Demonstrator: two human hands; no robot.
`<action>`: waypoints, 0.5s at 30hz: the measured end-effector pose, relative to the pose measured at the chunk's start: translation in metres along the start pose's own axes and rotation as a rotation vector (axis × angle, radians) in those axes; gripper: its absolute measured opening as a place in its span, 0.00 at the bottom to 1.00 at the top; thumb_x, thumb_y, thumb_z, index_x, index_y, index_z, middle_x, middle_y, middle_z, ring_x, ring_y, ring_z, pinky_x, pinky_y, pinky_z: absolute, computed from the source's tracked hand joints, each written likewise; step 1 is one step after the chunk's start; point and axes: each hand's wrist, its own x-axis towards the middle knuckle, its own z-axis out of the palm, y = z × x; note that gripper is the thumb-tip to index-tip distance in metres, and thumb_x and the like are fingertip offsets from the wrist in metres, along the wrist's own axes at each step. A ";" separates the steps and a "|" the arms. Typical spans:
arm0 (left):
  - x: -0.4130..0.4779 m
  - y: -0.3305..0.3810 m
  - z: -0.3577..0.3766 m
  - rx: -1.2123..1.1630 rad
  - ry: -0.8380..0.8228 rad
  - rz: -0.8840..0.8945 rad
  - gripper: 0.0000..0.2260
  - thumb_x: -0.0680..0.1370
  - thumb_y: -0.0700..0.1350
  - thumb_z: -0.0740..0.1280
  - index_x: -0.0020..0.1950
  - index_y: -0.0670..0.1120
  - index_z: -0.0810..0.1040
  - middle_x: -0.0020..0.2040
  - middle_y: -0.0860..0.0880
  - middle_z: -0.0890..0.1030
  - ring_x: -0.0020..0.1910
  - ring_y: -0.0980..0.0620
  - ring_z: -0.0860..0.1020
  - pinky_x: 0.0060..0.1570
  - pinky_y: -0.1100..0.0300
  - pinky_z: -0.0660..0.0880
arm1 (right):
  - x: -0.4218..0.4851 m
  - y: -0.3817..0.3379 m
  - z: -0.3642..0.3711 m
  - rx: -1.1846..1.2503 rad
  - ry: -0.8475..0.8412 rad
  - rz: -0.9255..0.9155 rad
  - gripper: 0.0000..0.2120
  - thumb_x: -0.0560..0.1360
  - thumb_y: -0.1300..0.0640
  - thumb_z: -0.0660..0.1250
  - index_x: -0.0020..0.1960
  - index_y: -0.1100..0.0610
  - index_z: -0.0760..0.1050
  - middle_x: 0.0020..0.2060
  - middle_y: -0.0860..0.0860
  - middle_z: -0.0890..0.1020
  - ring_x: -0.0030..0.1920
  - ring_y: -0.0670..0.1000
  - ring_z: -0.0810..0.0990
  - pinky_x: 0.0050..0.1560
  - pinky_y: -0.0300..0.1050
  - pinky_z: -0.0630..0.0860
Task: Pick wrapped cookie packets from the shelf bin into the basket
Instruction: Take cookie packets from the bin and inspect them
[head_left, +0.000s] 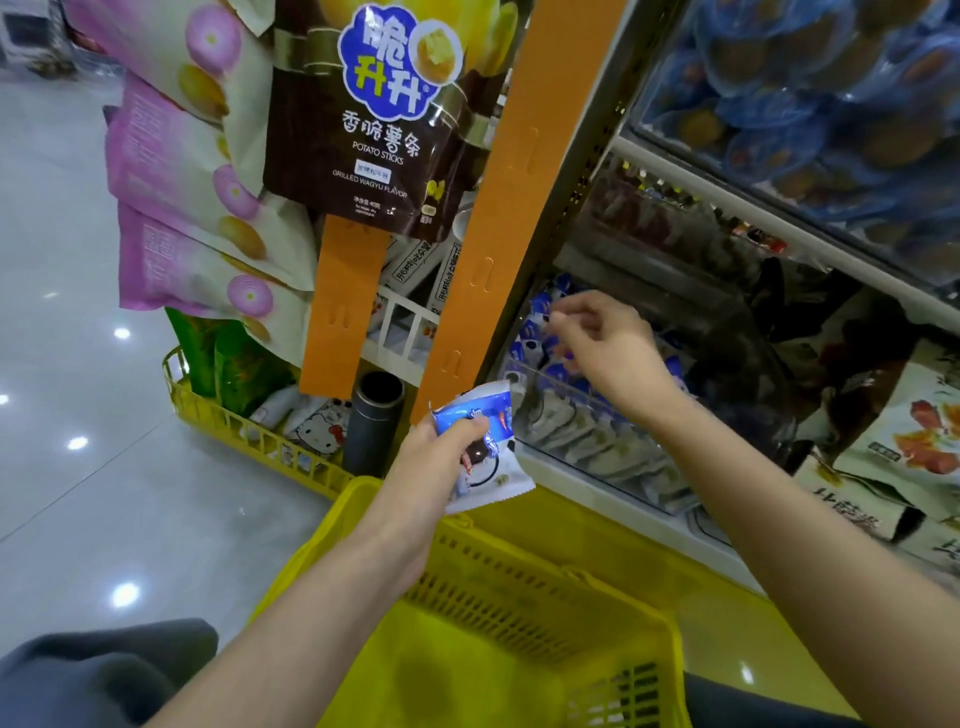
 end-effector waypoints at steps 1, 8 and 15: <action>-0.001 -0.003 0.001 0.041 -0.020 0.008 0.09 0.78 0.45 0.63 0.57 0.46 0.76 0.36 0.50 0.81 0.34 0.55 0.78 0.40 0.56 0.74 | -0.015 -0.002 -0.001 0.044 0.067 -0.091 0.06 0.78 0.54 0.61 0.53 0.53 0.75 0.41 0.47 0.81 0.40 0.43 0.79 0.45 0.42 0.79; -0.013 -0.023 0.010 0.296 -0.134 0.049 0.07 0.76 0.42 0.67 0.53 0.44 0.75 0.45 0.46 0.81 0.41 0.55 0.80 0.37 0.65 0.73 | -0.096 0.018 0.016 0.155 -0.178 -0.078 0.04 0.76 0.55 0.64 0.47 0.52 0.78 0.39 0.46 0.81 0.38 0.40 0.77 0.40 0.35 0.74; -0.016 -0.039 0.020 0.364 -0.207 0.056 0.07 0.73 0.35 0.69 0.47 0.45 0.74 0.41 0.49 0.80 0.35 0.60 0.78 0.34 0.69 0.74 | -0.114 0.055 0.021 0.382 -0.120 0.085 0.11 0.75 0.58 0.66 0.34 0.53 0.78 0.25 0.46 0.79 0.25 0.41 0.74 0.28 0.35 0.72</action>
